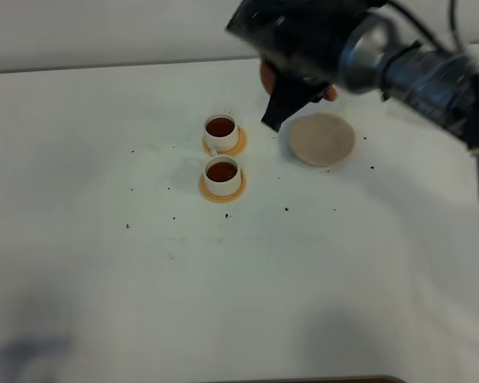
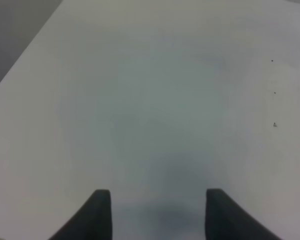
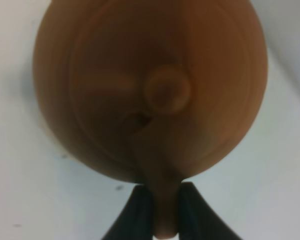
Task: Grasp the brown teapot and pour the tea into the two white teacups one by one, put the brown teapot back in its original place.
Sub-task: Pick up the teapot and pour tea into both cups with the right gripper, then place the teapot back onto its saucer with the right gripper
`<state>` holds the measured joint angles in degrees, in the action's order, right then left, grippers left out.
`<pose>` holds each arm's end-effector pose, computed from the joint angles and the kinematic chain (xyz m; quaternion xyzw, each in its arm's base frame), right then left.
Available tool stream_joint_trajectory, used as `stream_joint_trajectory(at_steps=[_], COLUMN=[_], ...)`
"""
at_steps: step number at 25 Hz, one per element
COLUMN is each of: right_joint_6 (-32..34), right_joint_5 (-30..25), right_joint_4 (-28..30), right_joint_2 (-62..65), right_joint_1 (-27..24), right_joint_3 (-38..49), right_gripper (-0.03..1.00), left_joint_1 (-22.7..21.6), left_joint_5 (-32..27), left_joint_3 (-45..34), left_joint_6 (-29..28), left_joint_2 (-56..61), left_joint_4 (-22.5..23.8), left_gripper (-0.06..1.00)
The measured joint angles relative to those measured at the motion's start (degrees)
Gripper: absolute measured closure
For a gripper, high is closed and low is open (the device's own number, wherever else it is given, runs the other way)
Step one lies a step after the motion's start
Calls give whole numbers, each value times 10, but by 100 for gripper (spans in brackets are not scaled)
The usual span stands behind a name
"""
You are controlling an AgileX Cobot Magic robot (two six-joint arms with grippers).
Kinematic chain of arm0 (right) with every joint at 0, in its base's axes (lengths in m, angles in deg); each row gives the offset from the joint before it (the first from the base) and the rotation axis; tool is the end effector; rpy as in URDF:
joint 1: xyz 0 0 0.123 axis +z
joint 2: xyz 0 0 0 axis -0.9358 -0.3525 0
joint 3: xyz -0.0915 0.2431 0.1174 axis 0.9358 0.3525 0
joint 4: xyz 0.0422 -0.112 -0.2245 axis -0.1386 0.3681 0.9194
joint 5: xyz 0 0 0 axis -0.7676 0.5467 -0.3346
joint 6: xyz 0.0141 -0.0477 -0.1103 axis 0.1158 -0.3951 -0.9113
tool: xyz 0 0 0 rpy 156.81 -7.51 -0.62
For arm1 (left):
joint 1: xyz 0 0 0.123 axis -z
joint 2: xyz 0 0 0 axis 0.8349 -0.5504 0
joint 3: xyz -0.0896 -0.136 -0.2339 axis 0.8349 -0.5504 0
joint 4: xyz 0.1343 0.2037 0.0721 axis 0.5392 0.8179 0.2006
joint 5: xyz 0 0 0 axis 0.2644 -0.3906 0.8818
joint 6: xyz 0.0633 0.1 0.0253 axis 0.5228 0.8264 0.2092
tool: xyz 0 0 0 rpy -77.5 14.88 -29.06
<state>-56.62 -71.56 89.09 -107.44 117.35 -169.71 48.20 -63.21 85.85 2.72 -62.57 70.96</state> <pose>0.3634 0.3168 0.2367 -0.4591 0.8391 -0.1873 0.2236 0.0181 0.0154 0.2677 -0.1226 0.8431 0.0625 0.5198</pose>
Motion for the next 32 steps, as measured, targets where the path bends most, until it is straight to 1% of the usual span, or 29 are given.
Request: stream_joint_trajectory(at_steps=[3, 6, 9, 12, 19, 22, 28, 32], right_joint_6=[44, 65, 74, 81, 88, 88, 88, 88], right_joint_5=[-1, -2, -4, -4, -4, 1, 35, 37], right_joint_4=[-98, -184, -229, -245, -268, -270, -269, -267], right_joint_2=[5, 3, -5, -22, -64, -78, -98, -102], right_joint_1=[-45, -90, -118, -129, -130, -130, -130, -130], right_joint_3=[0, 0, 0, 0, 0, 0, 0, 0], right_gripper=[87, 87, 87, 87, 87, 87, 87, 87], left_joint_1=[0, 0, 0, 0, 0, 0, 0, 0], left_joint_5=[0, 0, 0, 0, 0, 0, 0, 0], left_joint_3=[0, 0, 0, 0, 0, 0, 0, 0], left_joint_6=[0, 0, 0, 0, 0, 0, 0, 0], left_joint_2=[0, 0, 0, 0, 0, 0, 0, 0], left_joint_4=[0, 0, 0, 0, 0, 0, 0, 0], left_gripper=[52, 52, 52, 52, 52, 52, 52, 52])
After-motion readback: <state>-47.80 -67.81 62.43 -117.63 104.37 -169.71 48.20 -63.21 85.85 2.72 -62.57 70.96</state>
